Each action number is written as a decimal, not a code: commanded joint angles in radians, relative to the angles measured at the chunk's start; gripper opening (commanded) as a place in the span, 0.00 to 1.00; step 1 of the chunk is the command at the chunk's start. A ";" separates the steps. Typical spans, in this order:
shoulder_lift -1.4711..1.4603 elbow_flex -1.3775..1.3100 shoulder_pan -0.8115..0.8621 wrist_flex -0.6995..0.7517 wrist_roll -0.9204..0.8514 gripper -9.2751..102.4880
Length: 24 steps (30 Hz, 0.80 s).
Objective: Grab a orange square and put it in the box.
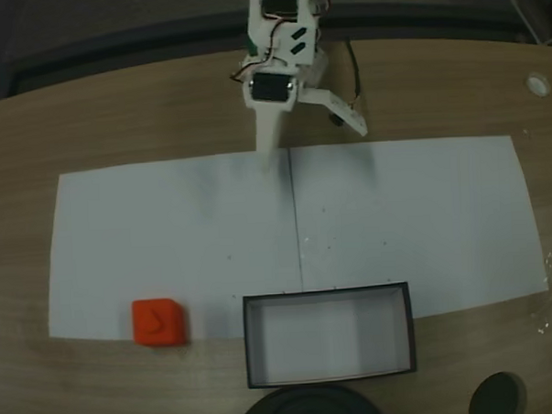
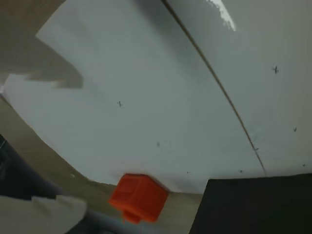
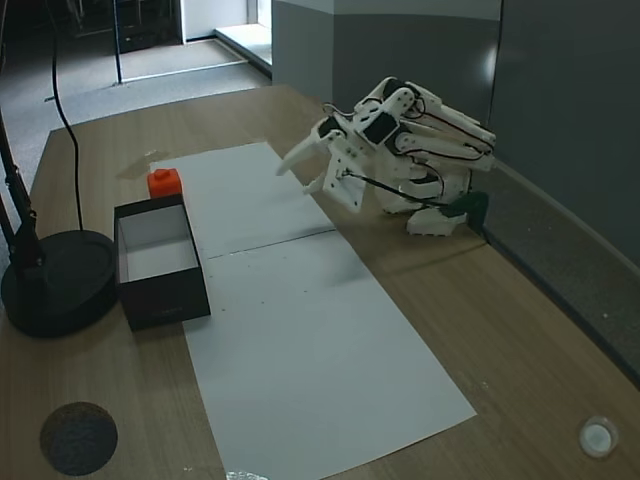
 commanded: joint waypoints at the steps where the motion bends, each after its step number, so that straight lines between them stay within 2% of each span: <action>1: 0.015 -0.158 0.041 -0.038 -0.002 0.41; 6: -0.011 -0.334 0.060 -0.020 -0.005 0.41; 9: -0.135 -0.436 0.060 0.028 -0.032 0.41; 15: -0.589 -0.680 0.143 0.078 -0.029 0.42; 19: -0.934 -0.876 0.249 0.170 -0.040 0.42; 24: -1.262 -1.088 0.265 0.268 -0.114 0.42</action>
